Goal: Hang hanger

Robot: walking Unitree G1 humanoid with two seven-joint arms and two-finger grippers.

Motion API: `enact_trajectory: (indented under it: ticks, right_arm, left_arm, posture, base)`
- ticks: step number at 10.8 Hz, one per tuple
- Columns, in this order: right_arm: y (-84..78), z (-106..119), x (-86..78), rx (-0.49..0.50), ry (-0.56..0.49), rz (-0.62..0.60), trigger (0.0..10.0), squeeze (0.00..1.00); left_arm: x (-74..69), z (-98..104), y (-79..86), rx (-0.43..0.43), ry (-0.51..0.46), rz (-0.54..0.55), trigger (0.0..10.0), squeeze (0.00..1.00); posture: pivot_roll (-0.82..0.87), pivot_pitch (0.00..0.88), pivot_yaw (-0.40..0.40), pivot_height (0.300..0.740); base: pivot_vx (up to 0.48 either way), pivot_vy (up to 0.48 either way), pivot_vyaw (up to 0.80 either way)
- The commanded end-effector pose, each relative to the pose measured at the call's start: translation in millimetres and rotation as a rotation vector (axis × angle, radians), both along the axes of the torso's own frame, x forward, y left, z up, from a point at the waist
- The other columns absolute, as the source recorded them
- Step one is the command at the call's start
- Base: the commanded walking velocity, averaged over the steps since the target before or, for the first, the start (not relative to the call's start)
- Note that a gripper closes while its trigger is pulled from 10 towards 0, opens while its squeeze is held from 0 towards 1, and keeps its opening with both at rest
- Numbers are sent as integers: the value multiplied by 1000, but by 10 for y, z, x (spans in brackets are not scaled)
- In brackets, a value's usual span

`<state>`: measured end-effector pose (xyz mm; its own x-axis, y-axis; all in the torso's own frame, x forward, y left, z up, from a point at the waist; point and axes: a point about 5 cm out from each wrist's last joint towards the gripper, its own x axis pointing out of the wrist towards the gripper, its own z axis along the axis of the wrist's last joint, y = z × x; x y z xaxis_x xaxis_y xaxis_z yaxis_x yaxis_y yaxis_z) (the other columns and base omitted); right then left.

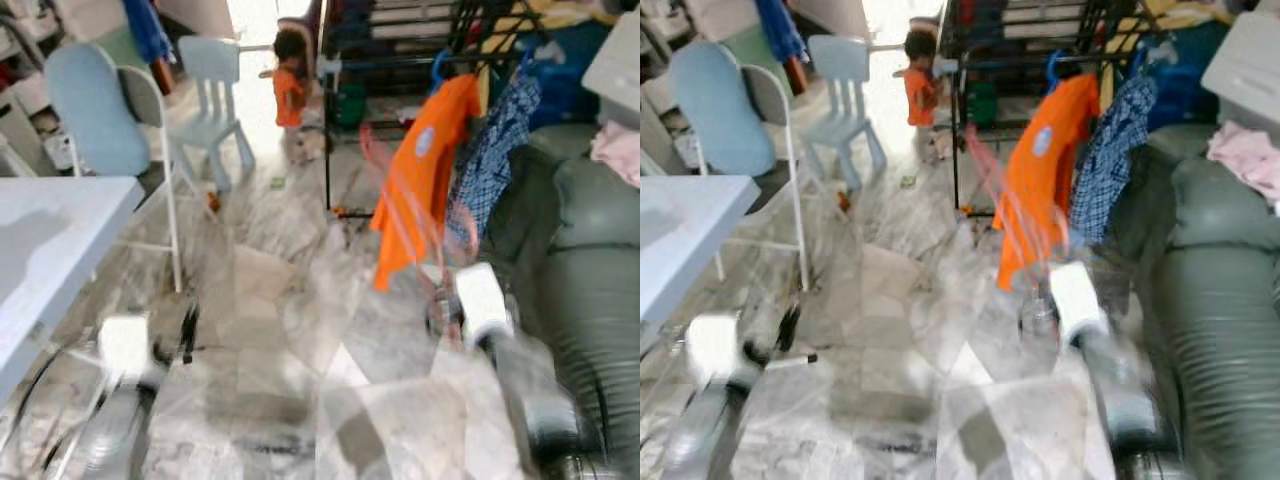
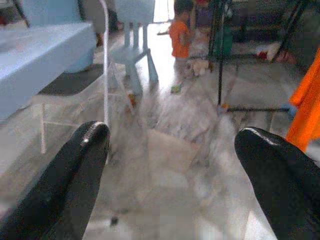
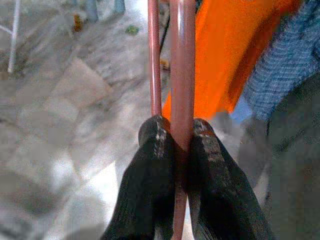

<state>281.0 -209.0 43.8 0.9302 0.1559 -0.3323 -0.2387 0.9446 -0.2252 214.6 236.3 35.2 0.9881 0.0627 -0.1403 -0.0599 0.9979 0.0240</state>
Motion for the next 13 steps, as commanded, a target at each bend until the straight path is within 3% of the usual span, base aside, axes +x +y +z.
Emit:
enact_trajectory:
  ticks: [1,2,4,6,9,13]
  right_arm:
    - [45,124,-2,40,-38,-33,10000,0]
    - [97,61,-94,74,11,-85,10000,0]
    - [168,51,-208,101,35,-127,10000,0]
    - [163,150,-198,157,77,-215,10000,0]
    - [265,214,-166,190,111,-203,10000,0]
    - [389,245,-183,186,127,-135,10000,0]
  left_arm:
    - [-56,22,0,1,19,-10,10000,0]
    - [-86,59,-104,2,18,-53,10000,0]
    - [20,142,-226,-44,-3,-47,10000,0]
    - [102,186,-302,-89,-1,-39,10000,0]
    - [284,307,-334,-117,-29,-61,10000,0]
    - [305,323,-350,-122,-21,-67,10000,0]
  posture:
    - [-141,0,93,740]
    - [-137,0,95,740]
    - [-153,0,107,740]
    - [-177,0,125,740]
    - [-172,0,131,740]
    - [-173,0,139,740]
  base:
    - [0,0,0]
    - [0,0,0]
    - [0,0,0]
    - [0,0,0]
    - [0,0,0]
    - [70,60,120]
